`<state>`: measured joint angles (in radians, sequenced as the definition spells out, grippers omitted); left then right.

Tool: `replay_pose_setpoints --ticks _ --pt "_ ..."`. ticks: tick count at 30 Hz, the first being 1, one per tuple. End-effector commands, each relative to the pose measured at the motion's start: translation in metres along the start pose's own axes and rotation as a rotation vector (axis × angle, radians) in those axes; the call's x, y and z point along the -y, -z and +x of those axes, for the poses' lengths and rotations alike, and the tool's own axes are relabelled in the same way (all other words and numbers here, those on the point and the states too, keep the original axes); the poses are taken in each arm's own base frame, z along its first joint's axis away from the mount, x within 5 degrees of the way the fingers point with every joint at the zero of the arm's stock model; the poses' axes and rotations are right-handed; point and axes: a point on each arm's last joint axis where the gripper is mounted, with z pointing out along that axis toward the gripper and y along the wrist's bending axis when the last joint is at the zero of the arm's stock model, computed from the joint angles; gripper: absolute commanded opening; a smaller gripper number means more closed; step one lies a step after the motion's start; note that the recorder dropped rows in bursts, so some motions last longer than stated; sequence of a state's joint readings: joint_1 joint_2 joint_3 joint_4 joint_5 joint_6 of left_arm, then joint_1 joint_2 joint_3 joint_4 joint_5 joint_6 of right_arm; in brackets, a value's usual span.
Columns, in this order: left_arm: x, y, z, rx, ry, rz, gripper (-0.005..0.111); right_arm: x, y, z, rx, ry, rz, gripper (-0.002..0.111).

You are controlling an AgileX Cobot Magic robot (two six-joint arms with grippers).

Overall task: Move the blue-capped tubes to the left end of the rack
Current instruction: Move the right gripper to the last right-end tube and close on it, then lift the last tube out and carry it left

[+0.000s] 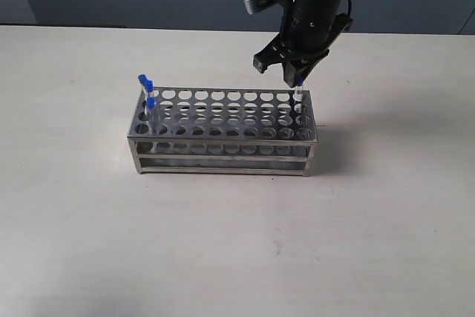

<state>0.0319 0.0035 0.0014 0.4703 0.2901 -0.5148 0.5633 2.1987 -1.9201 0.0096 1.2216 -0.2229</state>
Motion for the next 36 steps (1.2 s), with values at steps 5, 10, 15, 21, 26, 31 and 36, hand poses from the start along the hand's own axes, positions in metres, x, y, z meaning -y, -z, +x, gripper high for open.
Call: replay_pose_setpoints --ticks 5,10,15,21,26,31,36 --pt "0.0 0.0 -0.001 0.004 0.001 0.003 0.001 0.005 -0.022 0.001 -0.053 0.008 0.015 0.007" --pt "0.0 0.0 -0.001 0.004 0.001 0.003 0.001 0.004 0.01 0.002 0.015 0.009 0.031 0.007" --pt "0.0 0.0 -0.001 0.004 0.001 0.003 0.001 0.003 0.042 0.004 0.081 0.013 0.046 0.007" --pt "0.0 0.0 -0.001 0.004 0.001 0.003 0.001 0.003 0.061 0.007 0.121 0.013 0.056 0.007" --pt "0.0 0.0 -0.001 0.004 0.001 0.003 0.001 0.0 0.077 0.01 0.156 0.016 0.055 0.007" --pt "0.0 0.0 -0.001 0.004 0.001 0.003 0.001 -0.009 0.097 0.012 0.208 0.047 0.026 0.007" --pt "0.0 0.0 -0.001 0.004 0.001 0.003 0.001 -0.033 0.113 0.012 0.246 0.122 0.014 0.007"
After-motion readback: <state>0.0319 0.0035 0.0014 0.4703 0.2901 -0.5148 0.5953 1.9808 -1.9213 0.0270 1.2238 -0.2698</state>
